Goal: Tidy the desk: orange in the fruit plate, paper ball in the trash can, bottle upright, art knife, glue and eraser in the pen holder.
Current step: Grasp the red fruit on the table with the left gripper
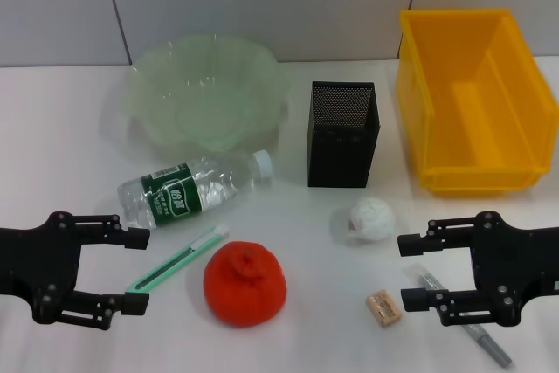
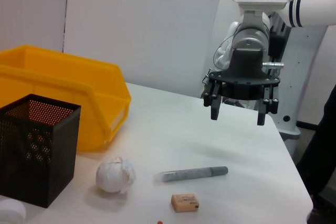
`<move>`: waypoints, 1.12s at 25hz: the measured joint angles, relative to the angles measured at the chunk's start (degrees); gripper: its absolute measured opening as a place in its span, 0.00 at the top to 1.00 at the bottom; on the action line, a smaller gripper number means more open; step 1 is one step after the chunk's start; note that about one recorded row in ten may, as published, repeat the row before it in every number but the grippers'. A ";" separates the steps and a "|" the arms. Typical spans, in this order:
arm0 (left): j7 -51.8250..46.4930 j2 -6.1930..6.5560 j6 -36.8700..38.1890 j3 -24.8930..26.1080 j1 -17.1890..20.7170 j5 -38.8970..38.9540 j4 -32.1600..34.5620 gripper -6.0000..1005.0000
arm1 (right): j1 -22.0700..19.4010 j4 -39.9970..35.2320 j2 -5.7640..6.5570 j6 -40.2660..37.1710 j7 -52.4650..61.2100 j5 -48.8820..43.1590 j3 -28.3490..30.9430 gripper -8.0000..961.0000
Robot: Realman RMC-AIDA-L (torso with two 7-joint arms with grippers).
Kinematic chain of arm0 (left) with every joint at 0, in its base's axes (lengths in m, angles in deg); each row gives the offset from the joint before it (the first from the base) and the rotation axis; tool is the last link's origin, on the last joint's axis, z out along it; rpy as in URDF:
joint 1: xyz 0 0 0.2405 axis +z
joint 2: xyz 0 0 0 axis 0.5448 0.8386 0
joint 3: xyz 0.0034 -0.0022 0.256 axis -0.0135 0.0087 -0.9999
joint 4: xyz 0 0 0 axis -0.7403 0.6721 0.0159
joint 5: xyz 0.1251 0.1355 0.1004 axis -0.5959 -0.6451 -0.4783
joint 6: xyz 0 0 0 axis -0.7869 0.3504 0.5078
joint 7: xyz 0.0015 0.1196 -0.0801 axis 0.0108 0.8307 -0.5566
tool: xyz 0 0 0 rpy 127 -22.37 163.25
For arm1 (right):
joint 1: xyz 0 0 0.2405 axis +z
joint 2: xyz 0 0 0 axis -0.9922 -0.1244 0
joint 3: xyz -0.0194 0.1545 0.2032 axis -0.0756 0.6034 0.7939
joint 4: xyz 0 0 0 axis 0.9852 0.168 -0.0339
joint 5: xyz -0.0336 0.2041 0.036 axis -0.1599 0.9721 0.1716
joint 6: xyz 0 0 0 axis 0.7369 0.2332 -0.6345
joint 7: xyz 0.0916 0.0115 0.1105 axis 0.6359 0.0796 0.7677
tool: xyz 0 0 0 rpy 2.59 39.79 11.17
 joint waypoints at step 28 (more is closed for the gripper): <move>1.29 -6.12 -3.54 -1.36 -0.17 4.07 0.95 0.19 | -2.77 -0.89 1.17 -0.40 0.99 -0.35 0.01 0.34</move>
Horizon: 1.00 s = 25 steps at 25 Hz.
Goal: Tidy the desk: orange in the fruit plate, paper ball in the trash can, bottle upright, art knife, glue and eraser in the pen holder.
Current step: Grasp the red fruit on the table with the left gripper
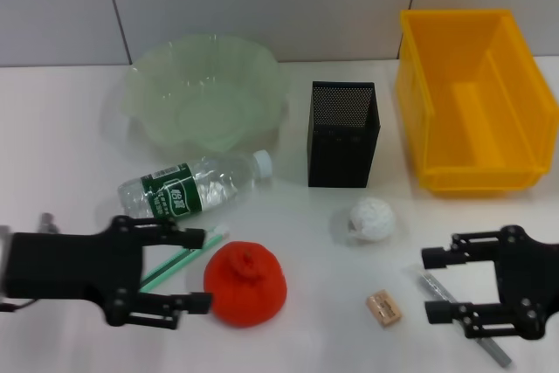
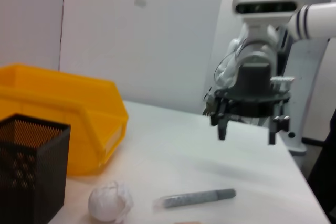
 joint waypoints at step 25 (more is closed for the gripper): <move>-2.11 -4.87 -24.96 -5.18 -3.36 1.51 -7.98 0.19 | -2.21 0.45 0.42 -0.52 -1.64 -0.09 0.72 0.34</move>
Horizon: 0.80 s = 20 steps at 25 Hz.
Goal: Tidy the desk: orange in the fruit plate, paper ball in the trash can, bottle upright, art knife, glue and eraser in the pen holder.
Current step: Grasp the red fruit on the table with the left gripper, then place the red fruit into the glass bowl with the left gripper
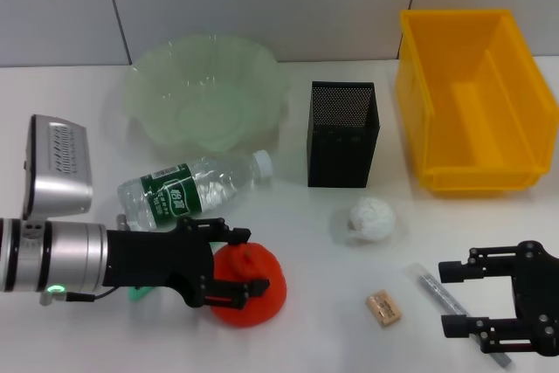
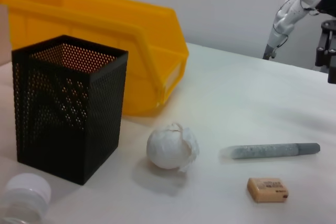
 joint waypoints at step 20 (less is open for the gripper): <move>3.28 0.00 -0.46 -0.09 1.21 1.54 -0.12 0.61 | 0.32 0.09 -0.27 1.02 -0.04 0.36 0.18 0.33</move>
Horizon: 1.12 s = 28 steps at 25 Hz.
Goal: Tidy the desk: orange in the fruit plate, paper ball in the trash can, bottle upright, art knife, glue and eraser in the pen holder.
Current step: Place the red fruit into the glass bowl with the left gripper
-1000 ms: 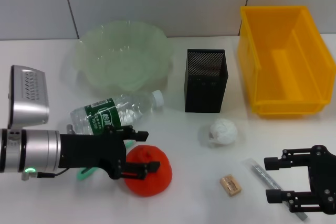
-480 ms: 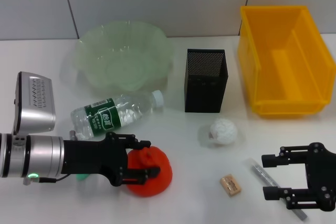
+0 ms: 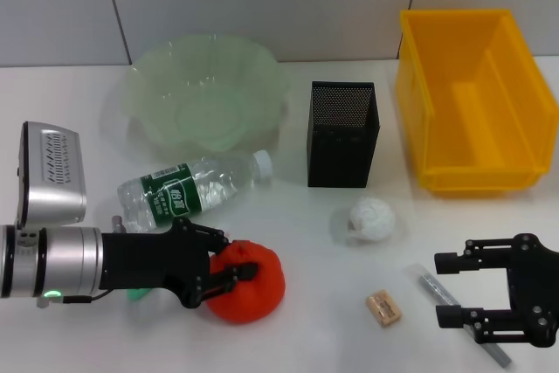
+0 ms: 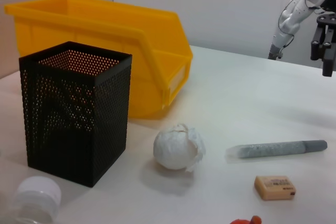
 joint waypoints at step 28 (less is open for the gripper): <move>-29.19 -0.23 -20.37 -27.23 -4.92 37.73 19.25 0.90 | 0.70 1.23 -0.64 0.18 -0.74 0.14 -0.54 0.33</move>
